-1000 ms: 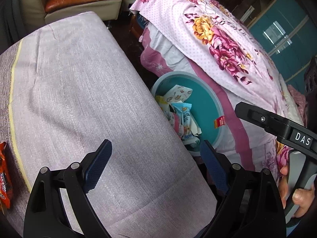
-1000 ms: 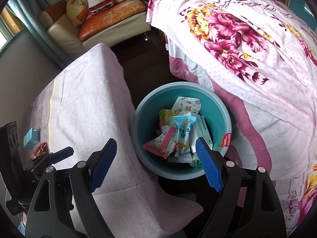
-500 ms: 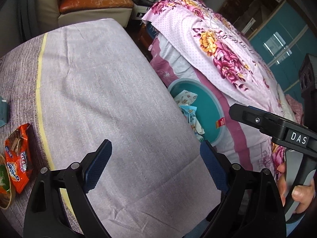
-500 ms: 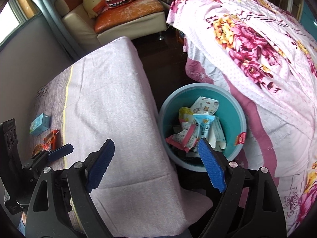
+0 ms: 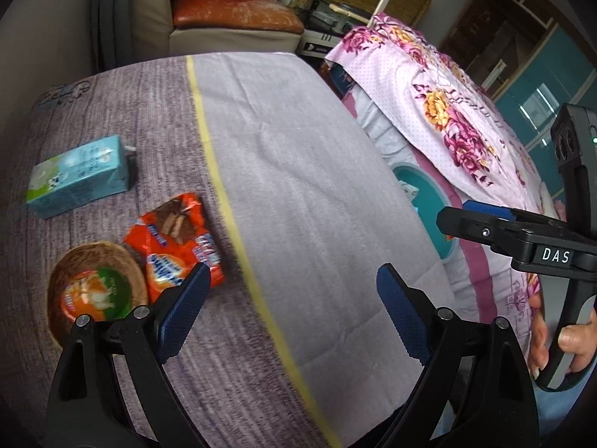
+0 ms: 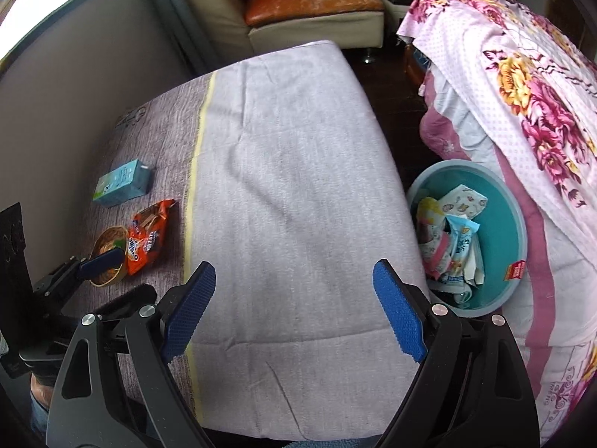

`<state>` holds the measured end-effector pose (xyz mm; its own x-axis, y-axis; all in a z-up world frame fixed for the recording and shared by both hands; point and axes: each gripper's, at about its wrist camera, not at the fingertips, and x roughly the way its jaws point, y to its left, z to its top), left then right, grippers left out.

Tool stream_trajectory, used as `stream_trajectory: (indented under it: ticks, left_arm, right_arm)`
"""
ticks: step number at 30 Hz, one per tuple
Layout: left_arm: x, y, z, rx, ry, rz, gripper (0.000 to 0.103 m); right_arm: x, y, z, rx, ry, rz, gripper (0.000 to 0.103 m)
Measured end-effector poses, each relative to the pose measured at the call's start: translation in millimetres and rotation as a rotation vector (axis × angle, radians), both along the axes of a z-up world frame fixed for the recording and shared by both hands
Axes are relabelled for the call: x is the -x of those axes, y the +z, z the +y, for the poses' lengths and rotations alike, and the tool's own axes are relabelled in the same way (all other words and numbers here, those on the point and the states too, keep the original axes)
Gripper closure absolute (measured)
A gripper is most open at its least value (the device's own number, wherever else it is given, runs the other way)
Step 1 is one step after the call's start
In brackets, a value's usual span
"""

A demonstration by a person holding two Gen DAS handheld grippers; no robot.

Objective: Collect trash
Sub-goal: 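Move both tools back over the basket and Ovaltine pack on the table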

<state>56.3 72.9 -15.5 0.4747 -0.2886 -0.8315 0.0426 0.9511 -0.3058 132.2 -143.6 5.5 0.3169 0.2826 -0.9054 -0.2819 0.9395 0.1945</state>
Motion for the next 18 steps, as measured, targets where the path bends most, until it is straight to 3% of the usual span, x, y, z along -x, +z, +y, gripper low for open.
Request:
stream_trajectory:
  ticks: [8, 12, 18]
  left_arm:
    - [29, -2, 85, -0.076, 0.087, -0.014, 0.012]
    - [34, -12, 110, -0.156, 0.072, 0.011, 0.015]
    - [27, -29, 122, -0.213, -0.013, 0.052, 0.021]
  right_arm:
    - [4, -6, 52, 0.005, 0.099, 0.032, 0.021]
    - [7, -14, 73, 0.013, 0.136, 0.055, 0.021]
    - [5, -27, 94, 0.001, 0.158, 0.098, 0.021]
